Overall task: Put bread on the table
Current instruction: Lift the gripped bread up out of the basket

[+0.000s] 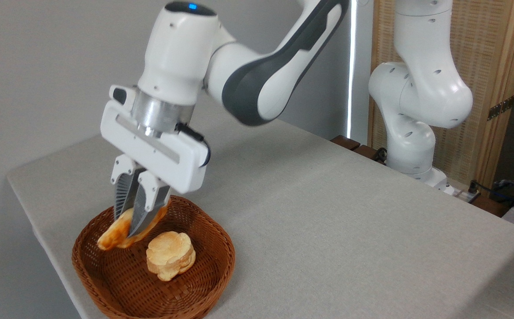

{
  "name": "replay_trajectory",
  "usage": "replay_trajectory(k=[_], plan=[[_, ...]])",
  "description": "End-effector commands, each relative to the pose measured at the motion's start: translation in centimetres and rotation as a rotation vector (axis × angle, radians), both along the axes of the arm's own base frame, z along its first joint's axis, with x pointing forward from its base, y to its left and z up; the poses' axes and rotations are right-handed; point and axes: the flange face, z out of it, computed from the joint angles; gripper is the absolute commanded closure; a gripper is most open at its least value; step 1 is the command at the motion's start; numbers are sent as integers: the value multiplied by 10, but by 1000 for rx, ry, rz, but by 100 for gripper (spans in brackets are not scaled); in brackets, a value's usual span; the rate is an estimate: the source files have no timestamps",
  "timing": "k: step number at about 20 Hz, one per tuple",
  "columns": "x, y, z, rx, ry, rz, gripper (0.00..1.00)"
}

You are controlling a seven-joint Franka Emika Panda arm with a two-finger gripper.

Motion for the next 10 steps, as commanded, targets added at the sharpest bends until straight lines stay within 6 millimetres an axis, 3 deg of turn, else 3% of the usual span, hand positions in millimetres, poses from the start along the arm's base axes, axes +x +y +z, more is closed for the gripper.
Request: replay_trajectory(k=[1, 4, 10], plan=[[-24, 19, 37, -24, 42, 17, 79], [-46, 20, 53, -25, 131, -19, 79], [-84, 9, 40, 1, 357, -159, 73]])
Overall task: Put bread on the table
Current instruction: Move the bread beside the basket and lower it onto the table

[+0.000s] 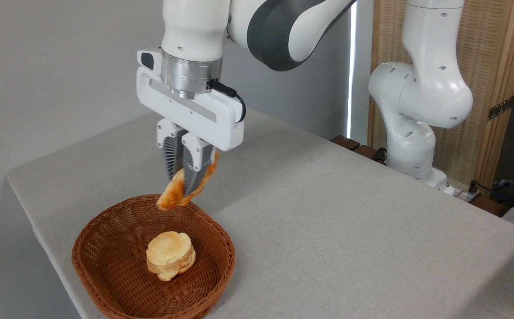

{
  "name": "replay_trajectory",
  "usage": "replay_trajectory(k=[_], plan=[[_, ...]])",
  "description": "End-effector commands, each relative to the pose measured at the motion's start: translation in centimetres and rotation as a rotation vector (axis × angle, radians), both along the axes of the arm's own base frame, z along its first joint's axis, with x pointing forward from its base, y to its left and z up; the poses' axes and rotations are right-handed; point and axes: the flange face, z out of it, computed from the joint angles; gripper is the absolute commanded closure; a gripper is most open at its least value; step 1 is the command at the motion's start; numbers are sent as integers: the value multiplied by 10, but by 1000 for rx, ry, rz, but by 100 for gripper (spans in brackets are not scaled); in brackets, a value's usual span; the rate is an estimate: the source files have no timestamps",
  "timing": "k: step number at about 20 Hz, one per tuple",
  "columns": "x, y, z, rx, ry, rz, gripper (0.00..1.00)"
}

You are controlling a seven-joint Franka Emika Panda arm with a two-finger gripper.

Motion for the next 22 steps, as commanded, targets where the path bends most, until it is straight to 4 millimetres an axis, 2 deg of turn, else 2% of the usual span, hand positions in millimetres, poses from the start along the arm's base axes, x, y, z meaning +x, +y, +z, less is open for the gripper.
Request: replay_trajectory(k=[1, 3, 6, 7, 8, 10, 12, 16, 19, 22], plan=[[-29, -3, -3, 2, 101, -101, 72], [-40, -6, -7, 2, 161, -126, 69], [-62, -17, -27, 3, 234, -159, 66], [-66, -21, -34, 5, 249, -170, 62], [-68, -25, -38, 6, 259, -178, 55], [-67, -30, -47, 9, 278, -184, 27], [-66, -44, -59, 28, 299, -211, 0], [-61, -43, -70, 74, 314, -227, 0], [-59, -41, -68, 85, 306, -228, 0], [-54, -37, -58, 96, 282, -221, 0]])
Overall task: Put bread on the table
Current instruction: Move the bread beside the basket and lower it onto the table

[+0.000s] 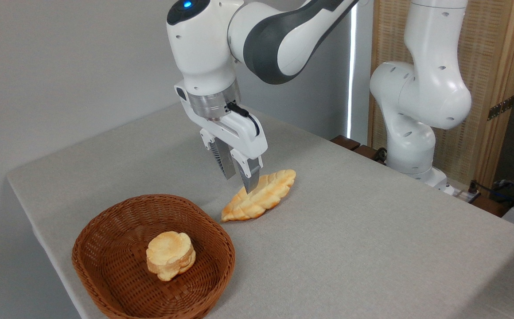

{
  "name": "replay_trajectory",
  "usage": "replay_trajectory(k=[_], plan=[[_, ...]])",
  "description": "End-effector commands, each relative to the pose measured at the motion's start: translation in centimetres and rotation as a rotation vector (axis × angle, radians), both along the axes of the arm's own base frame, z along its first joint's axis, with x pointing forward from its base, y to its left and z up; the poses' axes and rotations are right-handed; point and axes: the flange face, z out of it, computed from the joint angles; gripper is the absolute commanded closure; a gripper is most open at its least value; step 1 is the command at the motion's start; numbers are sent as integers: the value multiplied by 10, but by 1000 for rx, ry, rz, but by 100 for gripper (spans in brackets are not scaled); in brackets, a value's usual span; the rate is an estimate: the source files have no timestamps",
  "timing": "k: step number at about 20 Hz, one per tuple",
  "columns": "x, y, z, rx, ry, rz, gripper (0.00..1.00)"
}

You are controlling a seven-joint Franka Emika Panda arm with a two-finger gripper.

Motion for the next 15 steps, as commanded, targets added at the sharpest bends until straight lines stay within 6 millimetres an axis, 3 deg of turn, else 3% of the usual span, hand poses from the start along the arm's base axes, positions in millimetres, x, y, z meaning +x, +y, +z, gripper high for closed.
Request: replay_trajectory(k=[1, 3, 7, 15], plan=[[10, 10, 23, 4, -54, -1, 0], [19, 19, 46, -4, -102, 19, 0], [38, 62, 84, -20, -222, 103, 0], [50, 78, 80, 62, -282, 98, 0]])
